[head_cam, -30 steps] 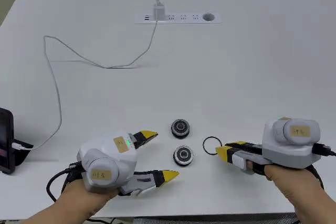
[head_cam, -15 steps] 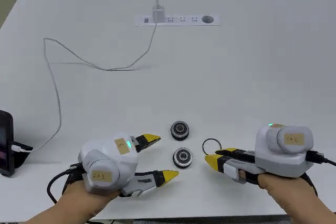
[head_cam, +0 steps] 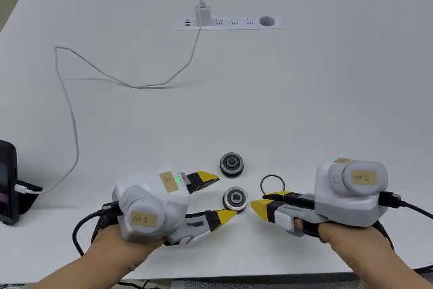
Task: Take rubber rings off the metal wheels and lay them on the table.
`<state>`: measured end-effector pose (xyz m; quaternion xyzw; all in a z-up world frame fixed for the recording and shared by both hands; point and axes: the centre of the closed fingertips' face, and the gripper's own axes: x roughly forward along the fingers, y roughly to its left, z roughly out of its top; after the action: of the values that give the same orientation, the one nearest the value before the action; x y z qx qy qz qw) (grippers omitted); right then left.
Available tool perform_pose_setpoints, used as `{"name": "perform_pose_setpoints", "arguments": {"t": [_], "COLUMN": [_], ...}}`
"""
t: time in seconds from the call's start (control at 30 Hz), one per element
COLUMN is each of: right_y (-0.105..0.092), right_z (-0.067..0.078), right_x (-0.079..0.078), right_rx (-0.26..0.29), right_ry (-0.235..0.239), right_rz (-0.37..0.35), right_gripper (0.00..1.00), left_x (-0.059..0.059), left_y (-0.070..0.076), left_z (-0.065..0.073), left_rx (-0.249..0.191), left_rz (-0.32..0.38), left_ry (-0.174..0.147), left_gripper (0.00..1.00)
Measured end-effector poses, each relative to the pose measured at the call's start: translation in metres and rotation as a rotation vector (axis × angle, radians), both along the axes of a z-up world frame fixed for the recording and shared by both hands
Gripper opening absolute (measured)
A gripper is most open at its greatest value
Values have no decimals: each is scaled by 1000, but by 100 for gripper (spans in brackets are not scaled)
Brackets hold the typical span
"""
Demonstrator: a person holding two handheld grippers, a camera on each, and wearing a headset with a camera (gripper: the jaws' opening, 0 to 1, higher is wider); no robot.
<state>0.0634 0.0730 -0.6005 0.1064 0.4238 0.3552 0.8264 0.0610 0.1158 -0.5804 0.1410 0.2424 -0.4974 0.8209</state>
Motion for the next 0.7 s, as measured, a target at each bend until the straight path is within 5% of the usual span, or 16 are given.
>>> {"name": "perform_pose_setpoints", "arguments": {"t": [0.7], "right_y": [4], "right_z": [-3], "right_x": [-2], "right_rx": [33], "right_ry": [22], "right_rz": [-21], "right_gripper": [18], "left_x": [4], "left_y": [-12], "left_z": [-15], "left_rx": [67], "left_rz": [-45], "left_ry": [10], "left_gripper": [23]}}
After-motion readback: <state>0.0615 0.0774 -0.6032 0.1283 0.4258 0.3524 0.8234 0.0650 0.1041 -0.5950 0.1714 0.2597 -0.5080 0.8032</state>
